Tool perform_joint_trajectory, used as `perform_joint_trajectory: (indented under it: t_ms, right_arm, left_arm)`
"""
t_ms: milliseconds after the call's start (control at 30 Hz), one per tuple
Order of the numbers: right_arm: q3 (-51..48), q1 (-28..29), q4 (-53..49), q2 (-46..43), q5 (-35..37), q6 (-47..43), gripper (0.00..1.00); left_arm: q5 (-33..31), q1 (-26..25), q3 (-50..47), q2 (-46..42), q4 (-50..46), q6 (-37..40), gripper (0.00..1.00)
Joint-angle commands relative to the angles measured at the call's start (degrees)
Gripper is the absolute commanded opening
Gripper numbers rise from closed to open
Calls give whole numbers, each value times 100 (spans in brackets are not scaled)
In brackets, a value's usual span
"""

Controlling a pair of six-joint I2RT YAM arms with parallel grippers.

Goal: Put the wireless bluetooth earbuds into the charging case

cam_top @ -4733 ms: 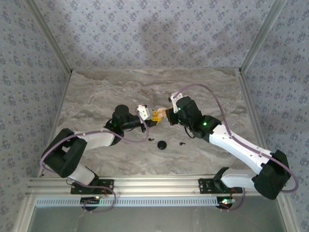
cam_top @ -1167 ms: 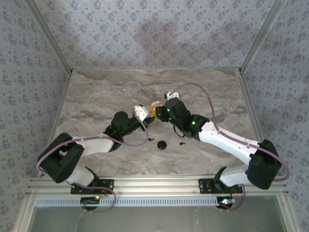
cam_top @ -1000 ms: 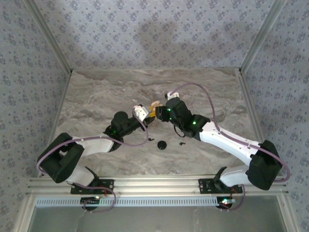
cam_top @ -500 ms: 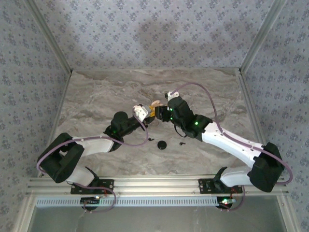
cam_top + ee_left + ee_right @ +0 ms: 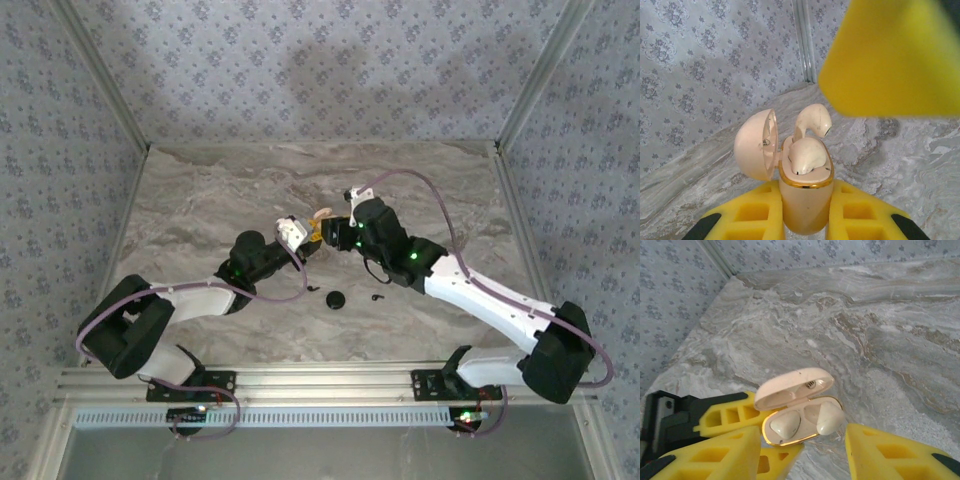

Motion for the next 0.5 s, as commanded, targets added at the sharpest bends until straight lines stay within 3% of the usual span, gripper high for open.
perform_joint_trajectory:
  t_ms: [0, 267, 467]
  right_arm:
    - [223, -68, -13, -166, -281, -90, 51]
    - [122, -483, 28, -408, -1007, 12, 47]
    - [-219, -1117, 155, -537, -2054, 586, 43]
  left_arm:
    - [61, -8, 11, 2, 107, -88, 11]
    - [145, 13, -15, -67, 145, -89, 11]
    - [199, 46, 1, -72, 195, -129, 11]
